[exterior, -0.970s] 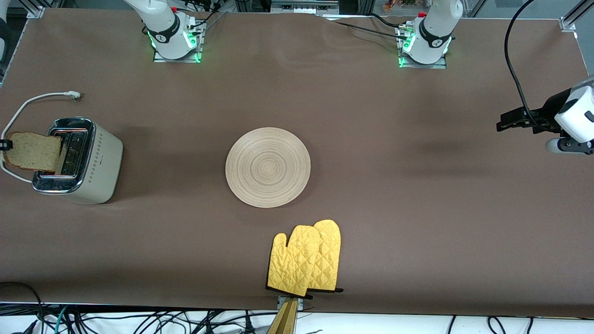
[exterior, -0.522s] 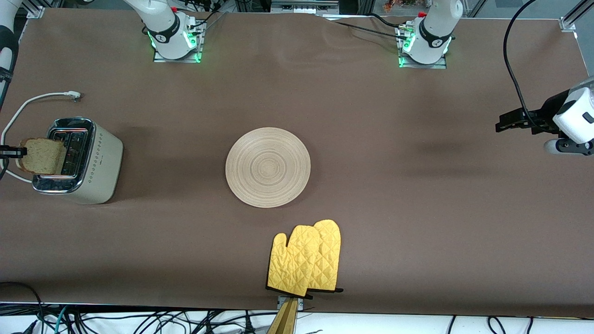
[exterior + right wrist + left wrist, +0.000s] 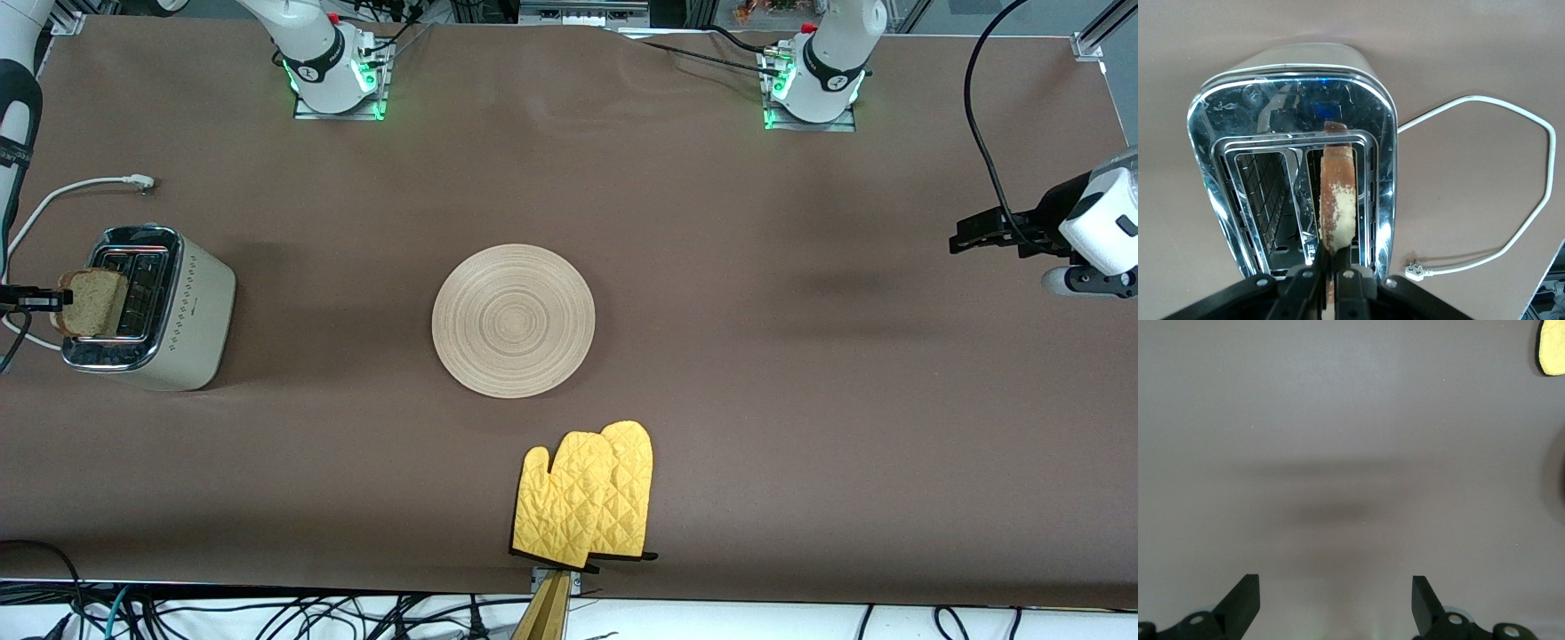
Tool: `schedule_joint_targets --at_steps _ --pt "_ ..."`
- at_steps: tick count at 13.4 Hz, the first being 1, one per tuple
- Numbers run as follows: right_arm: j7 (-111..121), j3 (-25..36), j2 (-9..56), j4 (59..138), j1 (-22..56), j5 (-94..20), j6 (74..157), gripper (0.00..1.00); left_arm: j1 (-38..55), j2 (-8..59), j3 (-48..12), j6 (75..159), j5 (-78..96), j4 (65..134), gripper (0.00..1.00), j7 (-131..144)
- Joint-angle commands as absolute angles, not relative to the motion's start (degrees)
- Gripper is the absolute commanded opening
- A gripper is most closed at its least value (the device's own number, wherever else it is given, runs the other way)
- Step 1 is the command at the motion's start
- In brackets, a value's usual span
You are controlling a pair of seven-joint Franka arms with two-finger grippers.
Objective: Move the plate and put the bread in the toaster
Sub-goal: 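Lower the bread into the toaster slot with the right gripper, then open the right gripper and raise it away from the toaster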
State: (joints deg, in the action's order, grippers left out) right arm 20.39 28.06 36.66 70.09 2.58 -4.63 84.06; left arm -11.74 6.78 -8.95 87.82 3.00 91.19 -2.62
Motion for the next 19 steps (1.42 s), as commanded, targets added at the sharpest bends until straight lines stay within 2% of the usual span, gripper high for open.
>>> schedule_joint_targets --at_steps 1,3,4,14,19 --pt "19.7 27.9 37.4 70.1 2.4 -6.1 85.3 0.33 -12.3 6.1 -9.2 88.6 4.7 92.0 1.00 -2.4" --pt "19.7 27.9 37.4 70.1 2.4 -6.2 85.3 0.80 -12.3 6.1 -9.2 88.6 4.7 92.0 1.00 -2.4" --pt "19.9 27.9 37.4 70.1 2.3 -6.3 85.3 1.00 -12.3 6.1 -9.2 88.6 4.7 91.9 1.00 -2.4" --pt "20.8 27.9 32.4 69.4 2.9 -9.5 84.6 1.00 -12.3 6.1 -9.2 88.8 4.7 92.0 1.00 -2.4" --pt "20.3 28.3 29.4 69.4 11.7 -9.6 83.6 1.00 -12.3 6.1 -9.2 88.8 4.7 92.0 1.00 -2.4"
